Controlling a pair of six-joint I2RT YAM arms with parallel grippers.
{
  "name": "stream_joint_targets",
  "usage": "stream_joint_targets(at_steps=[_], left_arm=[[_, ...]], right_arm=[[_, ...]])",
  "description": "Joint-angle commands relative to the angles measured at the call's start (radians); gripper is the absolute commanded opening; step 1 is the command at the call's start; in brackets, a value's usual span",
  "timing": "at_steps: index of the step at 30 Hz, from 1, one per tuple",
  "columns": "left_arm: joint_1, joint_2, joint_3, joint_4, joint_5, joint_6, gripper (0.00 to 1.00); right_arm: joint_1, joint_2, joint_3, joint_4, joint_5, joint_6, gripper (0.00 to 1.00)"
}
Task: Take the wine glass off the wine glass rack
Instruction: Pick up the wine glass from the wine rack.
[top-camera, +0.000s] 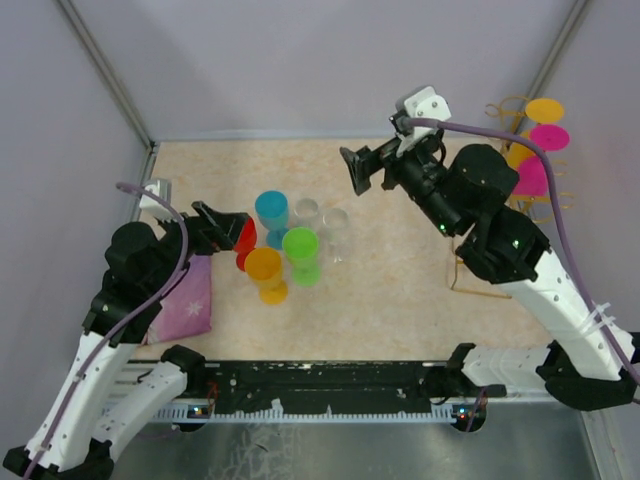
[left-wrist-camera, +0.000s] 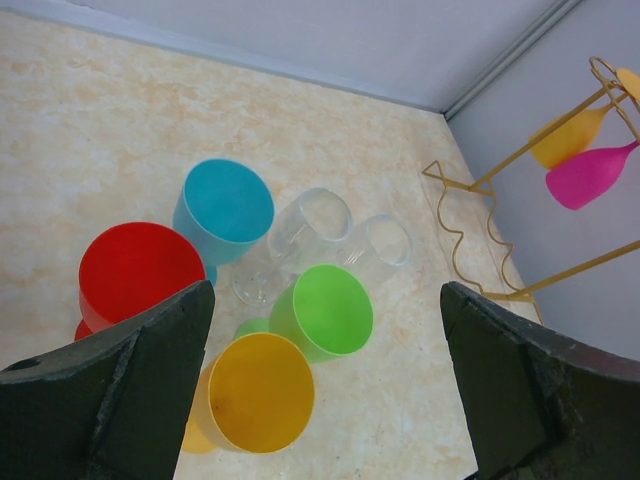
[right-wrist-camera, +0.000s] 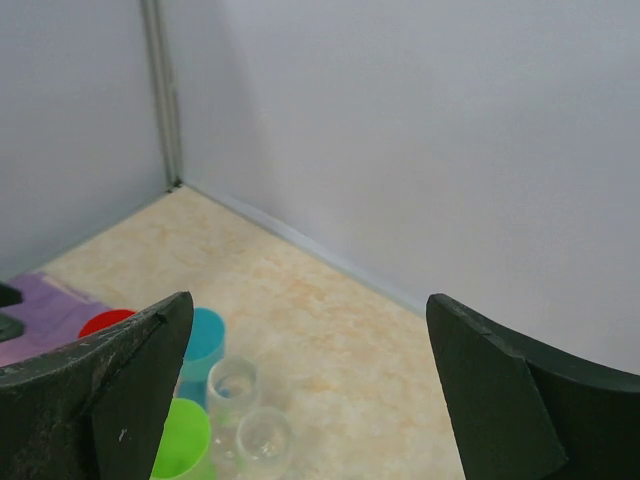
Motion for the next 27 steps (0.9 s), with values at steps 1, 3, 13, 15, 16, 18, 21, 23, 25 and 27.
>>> stream_joint_targets(at_steps=[1, 3, 13, 15, 16, 18, 21, 23, 25, 27], left_arm=[[0.006, -0.024, -0.041, 0.007, 0.004, -0.022, 0.99], [0.005, -0.035, -0.049, 0.01, 0.011, -0.02, 0.99], [0.005, -0.154, -0.097, 0.045, -0.029, 0.011, 0.99], [0.005, -0.163, -0.099, 0.035, -0.033, 0.01, 0.99], [0.005, -0.166, -0.099, 0.033, -0.032, 0.01, 0.99], [0.006, -0.17, -0.098, 0.034, -0.024, 0.011, 0.99], [0.005, -0.174, -0.081, 0.037, -0.018, 0.055, 0.99], [0.005, -0.173, -0.064, 0.031, -0.023, 0.088, 0.99], [0.006, -0.17, -0.049, 0.015, -0.019, 0.107, 0.99], [0.005, -0.171, -0.046, 0.003, -0.01, 0.104, 0.99]], right_arm=[[-0.037, 0.097, 0.148, -0.099, 0.176, -0.098, 0.99], [-0.099, 0.131, 0.197, -0.143, 0.141, -0.069, 0.99], [-0.59, 0.186, 0.347, -0.296, -0.198, 0.245, 0.99], [-0.702, 0.201, 0.38, -0.335, -0.292, 0.31, 0.99], [-0.749, 0.206, 0.394, -0.348, -0.319, 0.332, 0.99], [-0.823, 0.214, 0.418, -0.372, -0.357, 0.367, 0.99], [-0.939, 0.22, 0.433, -0.382, -0.424, 0.411, 0.99], [-1.035, 0.229, 0.441, -0.382, -0.506, 0.449, 0.98], [-1.119, 0.251, 0.459, -0.393, -0.537, 0.478, 0.96], [-1.179, 0.276, 0.48, -0.409, -0.549, 0.501, 0.94]])
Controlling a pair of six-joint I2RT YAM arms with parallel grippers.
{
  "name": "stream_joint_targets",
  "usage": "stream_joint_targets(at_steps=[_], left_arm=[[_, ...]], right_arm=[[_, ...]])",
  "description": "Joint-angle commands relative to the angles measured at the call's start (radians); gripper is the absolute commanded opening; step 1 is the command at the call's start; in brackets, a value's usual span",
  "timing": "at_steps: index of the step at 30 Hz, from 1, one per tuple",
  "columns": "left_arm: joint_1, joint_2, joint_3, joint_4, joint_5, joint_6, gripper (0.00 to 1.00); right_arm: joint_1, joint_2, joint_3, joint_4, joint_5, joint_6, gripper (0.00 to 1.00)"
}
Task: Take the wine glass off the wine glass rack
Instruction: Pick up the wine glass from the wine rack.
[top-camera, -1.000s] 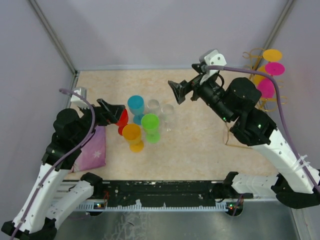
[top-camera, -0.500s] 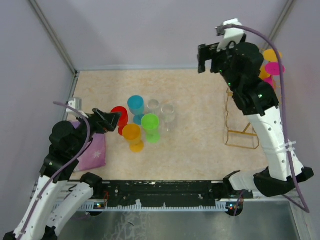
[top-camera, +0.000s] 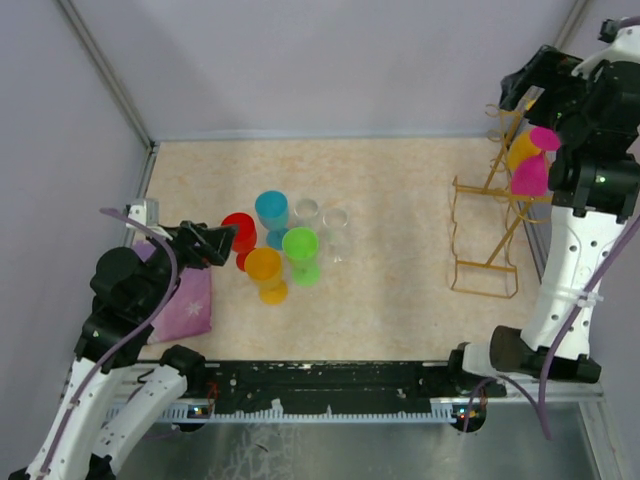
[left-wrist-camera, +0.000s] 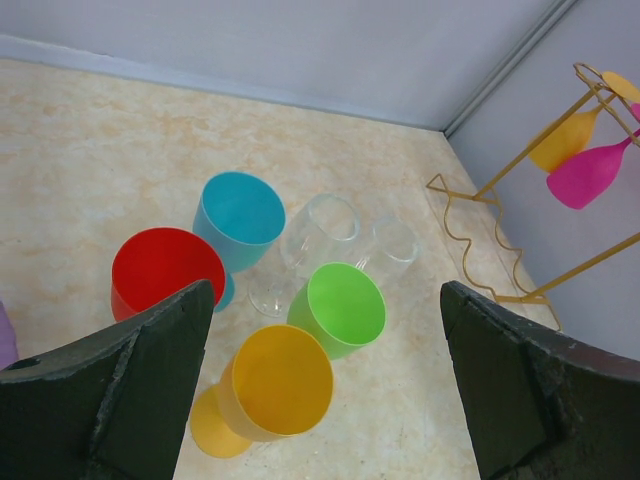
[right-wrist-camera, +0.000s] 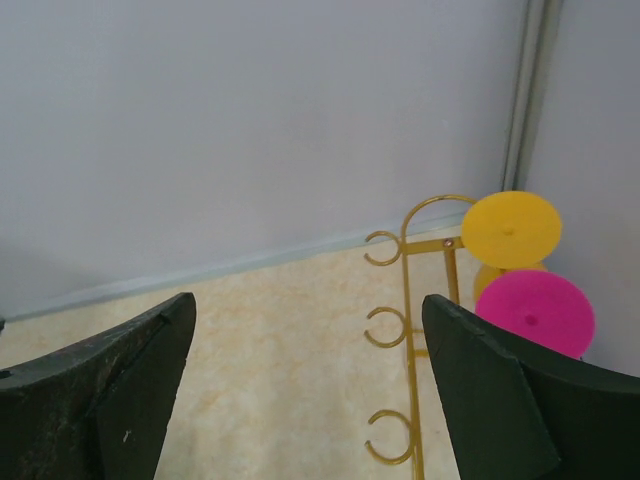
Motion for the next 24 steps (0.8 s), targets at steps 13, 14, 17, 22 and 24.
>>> stream_joint_targets(at_steps=[13, 14, 17, 22, 24], left_arm=[[0.006, -0.029, 0.006, -0.037, 0.068, 0.048, 0.99], [0.006, -0.029, 0.008, -0.042, 0.068, 0.053, 0.99], [0.006, -0.027, 0.009, -0.049, 0.064, 0.071, 0.99], [0.005, -0.021, 0.004, -0.051, 0.034, 0.076, 0.99], [0.005, -0.01, 0.006, -0.046, 0.027, 0.074, 0.99]], right_arm=[[-0.273, 0.265, 0.254, -0.227, 0.042, 0.064, 0.83], [-0.272, 0.26, 0.245, -0.225, 0.068, 0.058, 0.83], [-0.272, 0.249, 0.226, -0.216, 0.087, 0.049, 0.82], [-0.272, 0.225, 0.197, -0.21, 0.144, 0.049, 0.84], [-0.273, 0.208, 0.158, -0.191, 0.168, 0.046, 0.85]])
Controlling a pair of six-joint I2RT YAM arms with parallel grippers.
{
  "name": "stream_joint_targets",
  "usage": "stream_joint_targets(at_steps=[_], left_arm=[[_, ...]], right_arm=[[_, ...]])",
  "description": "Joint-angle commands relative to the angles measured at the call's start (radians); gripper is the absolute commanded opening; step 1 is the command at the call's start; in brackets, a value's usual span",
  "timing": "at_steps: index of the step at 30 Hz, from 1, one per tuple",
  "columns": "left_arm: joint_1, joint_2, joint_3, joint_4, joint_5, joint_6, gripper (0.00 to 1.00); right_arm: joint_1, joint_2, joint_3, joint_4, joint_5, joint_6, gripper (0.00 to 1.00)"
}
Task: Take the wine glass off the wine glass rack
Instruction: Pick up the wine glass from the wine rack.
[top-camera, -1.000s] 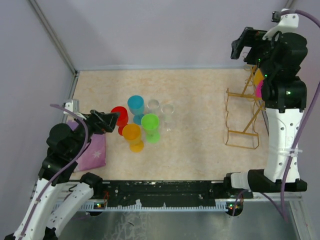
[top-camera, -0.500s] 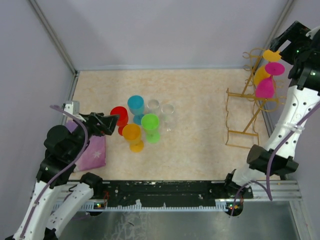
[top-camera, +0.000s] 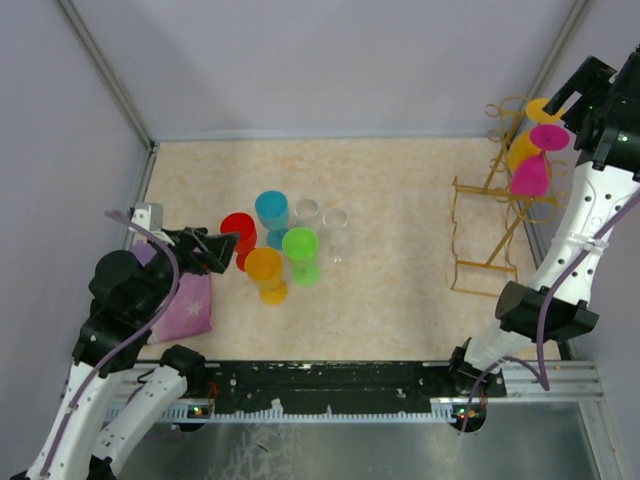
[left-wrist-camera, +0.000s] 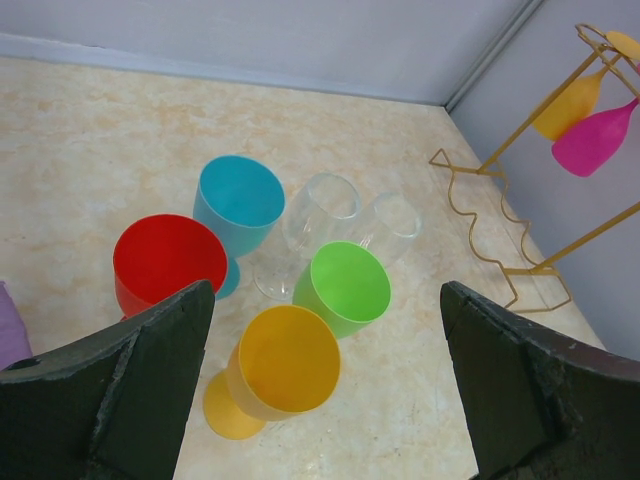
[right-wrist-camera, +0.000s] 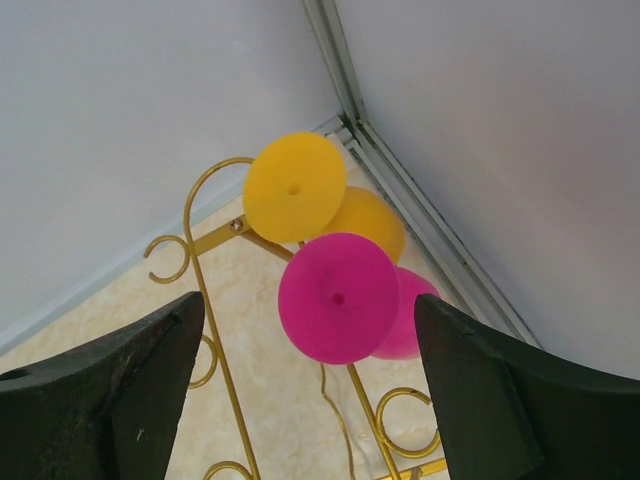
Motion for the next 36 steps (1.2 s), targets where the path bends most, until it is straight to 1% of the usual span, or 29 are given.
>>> stream_joint_targets(at_steps=[1, 8, 10, 15, 20, 21, 23, 27, 30, 33, 36], left_arm=[[0.005, 0.022, 0.004, 0.002, -0.015, 0.017, 0.99], [0.006, 0.067, 0.07, -0.006, -0.004, -0.031, 0.99], [0.006, 0.07, 0.075, 0.006, -0.003, -0.049, 0.99], [0.005, 0.084, 0.103, 0.007, 0.01, -0.095, 0.99], [0.005, 0.077, 0.125, -0.014, 0.002, -0.104, 0.99], [0.006, 0.075, 0.129, -0.019, 0.001, -0.103, 0.99], [0.006, 0.072, 0.137, -0.031, -0.002, -0.094, 0.99], [0.006, 0.07, 0.134, -0.037, -0.011, -0.084, 0.99], [0.006, 0.08, 0.136, -0.028, 0.008, -0.092, 0.99], [0.005, 0.085, 0.137, -0.022, 0.024, -0.1, 0.99], [0.006, 0.083, 0.139, -0.018, 0.028, -0.099, 0.99]], right_arm=[[-0.001, -0.08, -0.062, 0.054, 0.085, -0.02, 0.86], [-0.002, -0.125, -0.197, 0.139, 0.111, -0.036, 0.9], [-0.003, -0.127, -0.221, 0.161, 0.095, -0.023, 0.9], [-0.013, -0.109, -0.265, 0.19, 0.002, 0.041, 0.85], [-0.02, -0.115, -0.318, 0.24, -0.004, 0.06, 0.75], [-0.054, -0.109, -0.319, 0.232, -0.007, 0.069, 0.73], [-0.078, -0.106, -0.323, 0.221, -0.041, 0.082, 0.72], [-0.079, -0.133, -0.367, 0.25, -0.051, 0.085, 0.72], [-0.082, -0.142, -0.388, 0.265, -0.06, 0.089, 0.65], [-0.083, -0.135, -0.404, 0.276, -0.098, 0.106, 0.63], [-0.084, -0.137, -0.421, 0.302, -0.108, 0.118, 0.56]])
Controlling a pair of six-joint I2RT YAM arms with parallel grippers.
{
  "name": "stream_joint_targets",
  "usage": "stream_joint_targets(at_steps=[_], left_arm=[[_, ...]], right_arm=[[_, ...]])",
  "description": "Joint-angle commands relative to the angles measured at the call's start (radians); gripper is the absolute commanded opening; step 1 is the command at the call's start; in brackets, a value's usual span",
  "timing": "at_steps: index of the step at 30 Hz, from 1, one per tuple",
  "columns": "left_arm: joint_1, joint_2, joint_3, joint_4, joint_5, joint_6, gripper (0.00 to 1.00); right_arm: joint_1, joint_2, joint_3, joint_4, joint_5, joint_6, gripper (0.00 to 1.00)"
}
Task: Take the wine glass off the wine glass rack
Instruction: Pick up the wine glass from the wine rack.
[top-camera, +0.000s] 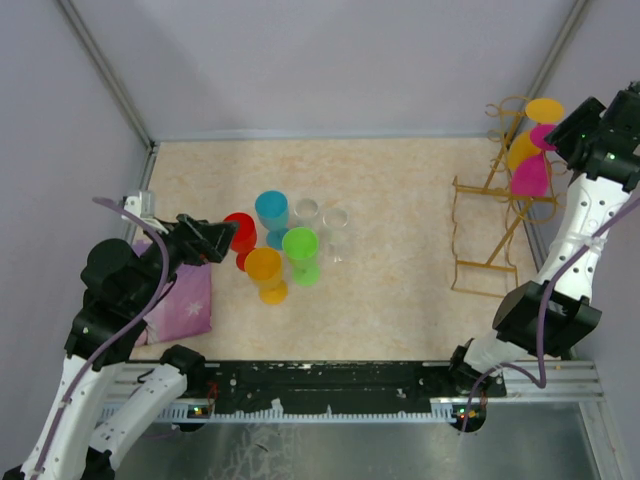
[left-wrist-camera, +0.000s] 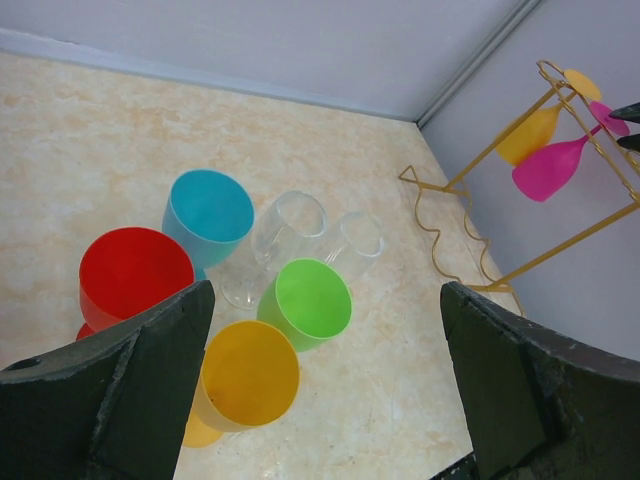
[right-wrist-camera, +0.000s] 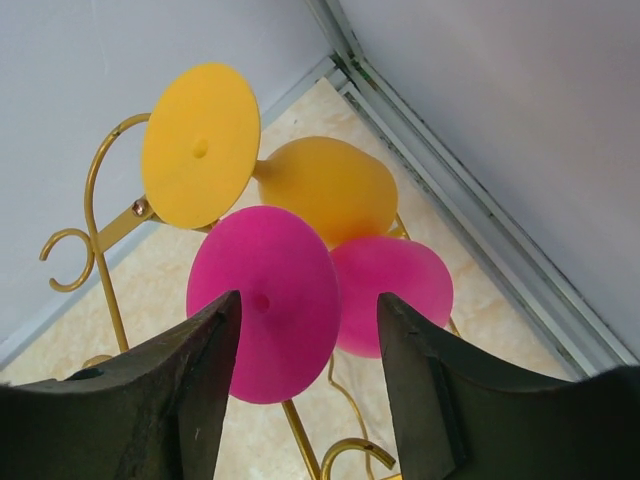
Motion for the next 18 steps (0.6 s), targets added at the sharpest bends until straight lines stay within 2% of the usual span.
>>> stream_joint_targets(at_steps=[1, 7, 18], left_arm=[[0.006, 0.002, 0.028, 0.01, 0.02, -0.012, 1.0], [0.005, 0.002, 0.031, 0.012, 0.024, -0.017, 0.99], [0.005, 0.007, 0.031, 0.015, 0.031, -0.022, 0.99]], right_arm=[[-0.005, -0.041, -0.005, 0.083, -0.033, 0.028, 0.55], [-0.005, -0.039, -0.019, 0.097, -0.021, 0.032, 0.49], [-0.005, -0.074, -0.069, 0.145, -0.019, 0.047, 0.33]])
